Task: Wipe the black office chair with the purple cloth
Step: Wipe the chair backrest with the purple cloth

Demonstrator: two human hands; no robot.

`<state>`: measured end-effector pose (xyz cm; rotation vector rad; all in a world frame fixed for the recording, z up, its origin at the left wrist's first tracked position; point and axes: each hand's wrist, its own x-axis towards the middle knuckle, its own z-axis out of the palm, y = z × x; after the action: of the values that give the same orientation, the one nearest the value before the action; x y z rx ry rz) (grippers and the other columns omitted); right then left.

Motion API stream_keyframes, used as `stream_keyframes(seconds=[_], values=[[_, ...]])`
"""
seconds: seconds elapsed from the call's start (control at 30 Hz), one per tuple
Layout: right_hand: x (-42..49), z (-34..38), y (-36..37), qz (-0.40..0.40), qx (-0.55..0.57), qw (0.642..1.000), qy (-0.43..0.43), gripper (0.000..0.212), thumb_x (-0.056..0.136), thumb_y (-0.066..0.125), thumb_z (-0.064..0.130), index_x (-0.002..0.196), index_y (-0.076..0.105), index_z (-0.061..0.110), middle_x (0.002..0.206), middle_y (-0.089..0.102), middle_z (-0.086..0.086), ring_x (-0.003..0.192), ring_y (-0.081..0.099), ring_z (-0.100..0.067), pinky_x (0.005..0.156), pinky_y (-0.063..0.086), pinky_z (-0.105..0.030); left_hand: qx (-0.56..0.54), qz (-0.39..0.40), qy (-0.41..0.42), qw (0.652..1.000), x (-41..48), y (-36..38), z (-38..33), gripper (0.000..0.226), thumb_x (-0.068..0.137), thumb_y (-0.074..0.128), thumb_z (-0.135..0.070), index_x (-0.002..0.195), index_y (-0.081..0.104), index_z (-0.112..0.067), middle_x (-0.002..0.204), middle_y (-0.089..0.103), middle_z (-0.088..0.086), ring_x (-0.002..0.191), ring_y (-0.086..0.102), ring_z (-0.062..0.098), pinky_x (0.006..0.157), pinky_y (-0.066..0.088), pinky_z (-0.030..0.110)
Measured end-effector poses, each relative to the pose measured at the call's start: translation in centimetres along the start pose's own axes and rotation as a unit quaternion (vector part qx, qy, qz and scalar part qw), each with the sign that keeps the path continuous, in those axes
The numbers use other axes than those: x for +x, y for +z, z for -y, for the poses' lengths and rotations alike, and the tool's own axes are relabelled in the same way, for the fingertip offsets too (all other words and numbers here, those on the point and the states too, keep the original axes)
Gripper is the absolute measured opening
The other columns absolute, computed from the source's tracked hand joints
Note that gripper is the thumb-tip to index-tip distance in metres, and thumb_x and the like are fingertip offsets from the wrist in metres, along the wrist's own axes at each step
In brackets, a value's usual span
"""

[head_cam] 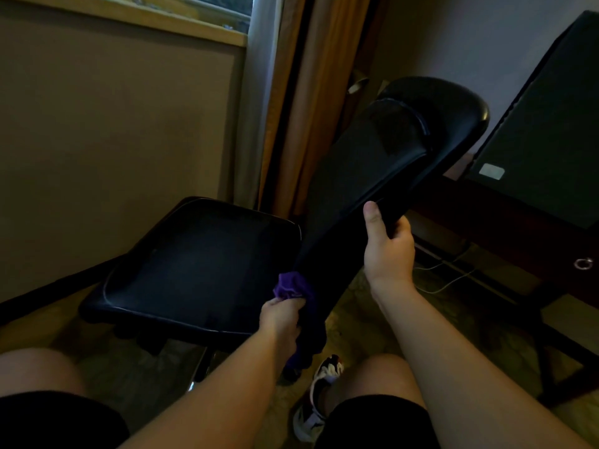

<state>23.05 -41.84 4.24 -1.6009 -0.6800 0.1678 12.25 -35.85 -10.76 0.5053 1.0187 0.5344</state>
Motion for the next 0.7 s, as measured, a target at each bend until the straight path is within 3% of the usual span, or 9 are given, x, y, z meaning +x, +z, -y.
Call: stream_keyframes(seconds=[0.1, 0.17, 0.23, 0.3, 0.4, 0.6, 0.7], values=[[0.0, 0.1, 0.0, 0.006, 0.009, 1.000, 0.005, 0.057, 0.074, 0.062, 0.079, 0.111, 0.060, 0.035, 0.106, 0.071, 0.006, 0.096, 0.069, -0.010, 0.090, 0.059, -0.041, 0.067, -0.002, -0.104, 0.992, -0.1, -1.1, 0.6, 0.075, 0.079, 0.077, -0.041, 0.141, 0.043, -0.017, 0.118, 0.066, 0.017, 0.095, 0.068, 0.034, 0.063, 0.055, 0.039], [-0.1, 0.0, -0.1, 0.008, 0.012, 1.000, 0.008, 0.058, 0.073, 0.063, 0.078, 0.112, 0.061, 0.035, 0.106, 0.071, 0.007, 0.094, 0.070, -0.007, 0.089, 0.060, -0.039, 0.105, 0.021, -0.119, 0.987, 0.1, -1.5, 0.9, 0.077, 0.080, 0.073, -0.049, 0.143, 0.041, -0.018, 0.120, 0.064, 0.011, 0.100, 0.063, 0.030, 0.072, 0.050, 0.039], [-0.1, -0.1, -0.2, 0.008, 0.017, 1.000, 0.007, 0.047, 0.074, 0.065, 0.076, 0.104, 0.061, 0.040, 0.102, 0.072, 0.008, 0.087, 0.070, -0.001, 0.086, 0.060, -0.036, 0.130, 0.055, -0.090, 0.986, 0.4, -1.2, 0.9, 0.060, 0.088, 0.064, -0.047, 0.139, 0.045, -0.020, 0.114, 0.062, 0.004, 0.099, 0.059, 0.024, 0.079, 0.048, 0.037], [0.0, 0.0, -0.2, 0.008, 0.022, 1.000, 0.002, 0.036, 0.078, 0.067, 0.071, 0.098, 0.061, 0.042, 0.099, 0.073, 0.008, 0.085, 0.069, 0.002, 0.084, 0.060, -0.035, 0.153, 0.063, -0.047, 0.985, 0.4, -0.6, 0.4, 0.038, 0.092, 0.056, -0.044, 0.123, 0.053, -0.022, 0.102, 0.063, 0.001, 0.094, 0.060, 0.022, 0.071, 0.047, 0.034], [0.0, 0.0, -0.1, 0.008, 0.020, 1.000, 0.000, 0.032, 0.082, 0.067, 0.067, 0.099, 0.060, 0.040, 0.102, 0.072, 0.006, 0.088, 0.070, -0.004, 0.086, 0.060, -0.036, 0.150, 0.063, -0.008, 0.987, 0.1, -0.1, -0.7, 0.021, 0.086, 0.055, -0.045, 0.098, 0.055, -0.028, 0.103, 0.066, 0.004, 0.097, 0.062, 0.025, 0.068, 0.046, 0.035], [-0.1, 0.2, -0.1, 0.008, 0.038, 0.999, 0.002, 0.028, 0.084, 0.070, 0.060, 0.097, 0.062, 0.037, 0.098, 0.073, 0.004, 0.086, 0.071, -0.005, 0.082, 0.060, -0.035, 0.126, 0.111, 0.063, 0.984, -1.2, 1.8, -4.4, 0.044, 0.077, 0.064, -0.049, 0.117, 0.060, -0.033, 0.109, 0.074, 0.002, 0.098, 0.072, 0.023, 0.088, 0.054, 0.044], [-0.2, 0.0, 0.1, -0.005, 0.039, 0.999, -0.006, 0.026, 0.084, 0.070, 0.060, 0.095, 0.062, 0.038, 0.094, 0.073, 0.008, 0.083, 0.070, 0.001, 0.074, 0.057, -0.027, 0.144, 0.162, 0.118, 0.969, -2.5, 3.7, -6.7, 0.042, 0.073, 0.070, -0.048, 0.112, 0.066, -0.034, 0.098, 0.079, 0.000, 0.086, 0.076, 0.021, 0.085, 0.059, 0.044]])
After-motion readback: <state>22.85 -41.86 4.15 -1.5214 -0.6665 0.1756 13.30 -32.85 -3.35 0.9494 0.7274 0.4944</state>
